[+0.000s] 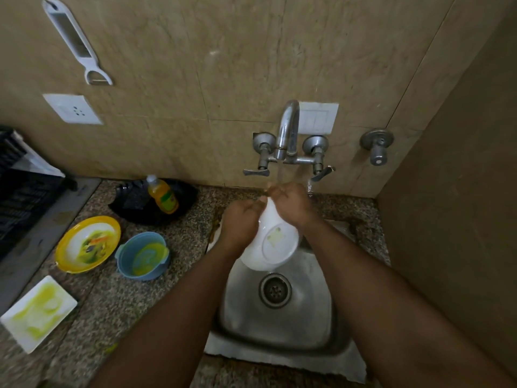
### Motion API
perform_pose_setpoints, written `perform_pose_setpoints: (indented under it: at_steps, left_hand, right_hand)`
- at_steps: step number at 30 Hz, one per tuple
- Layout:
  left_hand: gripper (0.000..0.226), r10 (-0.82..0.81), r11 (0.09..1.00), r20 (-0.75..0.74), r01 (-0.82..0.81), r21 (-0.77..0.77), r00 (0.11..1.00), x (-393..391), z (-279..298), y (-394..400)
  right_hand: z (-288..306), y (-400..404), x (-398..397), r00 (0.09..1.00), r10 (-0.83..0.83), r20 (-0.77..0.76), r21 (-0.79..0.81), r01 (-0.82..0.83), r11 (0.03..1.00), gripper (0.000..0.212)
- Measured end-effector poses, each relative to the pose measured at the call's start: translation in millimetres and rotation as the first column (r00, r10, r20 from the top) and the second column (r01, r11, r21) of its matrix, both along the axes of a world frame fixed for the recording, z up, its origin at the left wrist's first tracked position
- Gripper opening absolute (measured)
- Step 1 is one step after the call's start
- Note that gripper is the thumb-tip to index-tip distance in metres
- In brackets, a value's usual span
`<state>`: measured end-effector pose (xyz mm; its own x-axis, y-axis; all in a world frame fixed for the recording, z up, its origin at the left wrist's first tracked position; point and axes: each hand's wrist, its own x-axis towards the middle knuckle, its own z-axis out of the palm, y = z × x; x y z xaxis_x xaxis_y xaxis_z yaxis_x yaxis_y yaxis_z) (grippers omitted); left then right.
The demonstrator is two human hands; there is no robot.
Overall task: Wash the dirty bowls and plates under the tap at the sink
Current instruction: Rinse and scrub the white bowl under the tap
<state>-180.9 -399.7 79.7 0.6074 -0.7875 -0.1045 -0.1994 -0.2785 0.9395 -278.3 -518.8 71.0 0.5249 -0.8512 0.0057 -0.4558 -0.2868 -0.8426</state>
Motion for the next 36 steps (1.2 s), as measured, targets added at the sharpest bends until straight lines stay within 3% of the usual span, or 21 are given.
perform_pose_setpoints:
  at_steps: [5, 7, 8, 10, 11, 12, 14, 17, 18, 20, 21, 23, 24, 26, 28, 30, 32, 34, 36]
  left_hand:
    - [0.036, 0.164, 0.985, -0.089, -0.168, -0.034, 0.982, -7.3, -12.4, -10.4]
    - [0.041, 0.199, 0.978, -0.056, -0.202, -0.051, 0.978, -14.6, -12.2, -7.5]
    - [0.047, 0.216, 0.975, -0.031, -0.217, -0.051, 0.976, -18.0, -12.9, -5.9]
    - [0.055, 0.238, 0.969, -0.003, -0.237, -0.066, 0.971, -25.0, -12.8, -2.9]
    - [0.056, 0.251, 0.966, 0.004, -0.250, -0.066, 0.968, -28.1, -12.1, -0.9]
    - [0.056, 0.262, 0.963, -0.005, -0.261, -0.060, 0.965, -30.2, -10.3, -0.2]
    - [0.052, 0.269, 0.962, -0.034, -0.270, -0.042, 0.963, -27.9, -11.7, -0.1]
    - [0.040, 0.288, 0.955, -0.072, -0.292, -0.048, 0.955, -20.7, -4.2, -3.6]
    - [0.040, 0.293, 0.954, -0.060, -0.296, -0.047, 0.954, -19.4, -2.7, -5.2]
    - [0.040, 0.295, 0.954, 0.009, -0.294, -0.055, 0.955, -21.4, -1.8, -5.2]
    - [0.042, 0.296, 0.955, 0.058, -0.294, -0.042, 0.953, -24.1, -3.5, -4.5]
    - [0.046, 0.302, 0.952, 0.125, -0.305, -0.002, 0.945, -30.6, -5.5, -2.1]
    - [0.047, 0.304, 0.952, 0.116, -0.307, 0.014, 0.946, -31.5, -8.0, -1.6]
    - [0.047, 0.308, 0.951, 0.048, -0.308, 0.002, 0.950, -29.6, -10.0, -1.3]
    - [0.040, 0.319, 0.947, -0.034, -0.320, -0.028, 0.947, -21.5, -12.0, -3.6]
    - [0.034, 0.310, 0.950, -0.071, -0.312, -0.017, 0.948, -15.3, -12.5, -4.2]
    - [0.039, 0.299, 0.954, -0.031, -0.300, -0.013, 0.954, -18.1, -11.0, -1.6]
    - [0.046, 0.300, 0.954, 0.030, -0.300, -0.014, 0.954, -22.8, -11.8, 2.8]
    - [0.045, 0.295, 0.955, -0.031, -0.295, -0.025, 0.955, -27.1, -12.3, 7.8]
  right_hand:
    - [-18.6, 35.4, 7.9, 0.999, 0.013, -0.035, -0.364, -0.025, 0.931, 0.042]
    - [-28.1, 38.9, 3.7, 0.998, 0.057, 0.008, -0.390, -0.050, 0.920, 0.043]
    - [-27.9, 35.3, 1.9, 0.996, 0.068, 0.051, -0.311, -0.049, 0.949, 0.043]
    - [-23.8, 18.7, 4.1, 0.997, 0.007, 0.083, 0.038, -0.010, 0.999, 0.043]
    - [-21.6, 9.7, 7.2, 0.999, -0.028, 0.032, 0.204, 0.020, 0.979, 0.042]
    - [-18.4, 4.8, 10.1, 0.998, -0.022, -0.055, 0.261, 0.035, 0.965, 0.041]
    - [-18.8, 11.3, 13.8, 0.985, -0.023, -0.170, 0.075, 0.036, 0.997, 0.042]
    - [-22.1, 44.5, 8.3, 0.992, 0.083, -0.091, -0.374, -0.111, 0.921, 0.049]
    - [-25.2, 49.8, 4.5, 0.991, 0.124, -0.059, -0.419, -0.137, 0.897, 0.050]
    - [-30.9, 46.6, 2.3, 0.993, 0.117, 0.011, -0.338, -0.107, 0.935, 0.051]
    - [-32.2, 38.0, 3.9, 0.996, 0.081, 0.033, -0.203, -0.072, 0.977, 0.051]
    - [-28.8, 17.5, 12.6, 0.999, 0.026, -0.042, 0.117, -0.021, 0.993, 0.048]
    - [-25.7, 12.7, 16.6, 0.992, 0.034, -0.125, 0.153, -0.015, 0.988, 0.046]
    - [-25.8, 21.7, 18.3, 0.969, 0.075, -0.237, -0.039, -0.087, 0.995, 0.048]
    - [-27.8, 43.3, 10.1, 0.981, 0.119, -0.154, -0.312, -0.162, 0.936, 0.054]
    - [-33.6, 54.2, 0.2, 0.983, 0.159, -0.091, -0.450, -0.183, 0.874, 0.055]
    - [-34.8, 51.3, -0.6, 0.988, 0.149, -0.033, -0.358, -0.151, 0.921, 0.052]
    - [-32.8, 35.7, 5.9, 0.994, 0.109, -0.012, -0.032, -0.110, 0.993, 0.050]
    - [-20.1, 15.4, 9.7, 0.997, 0.058, -0.043, 0.280, -0.044, 0.959, 0.053]
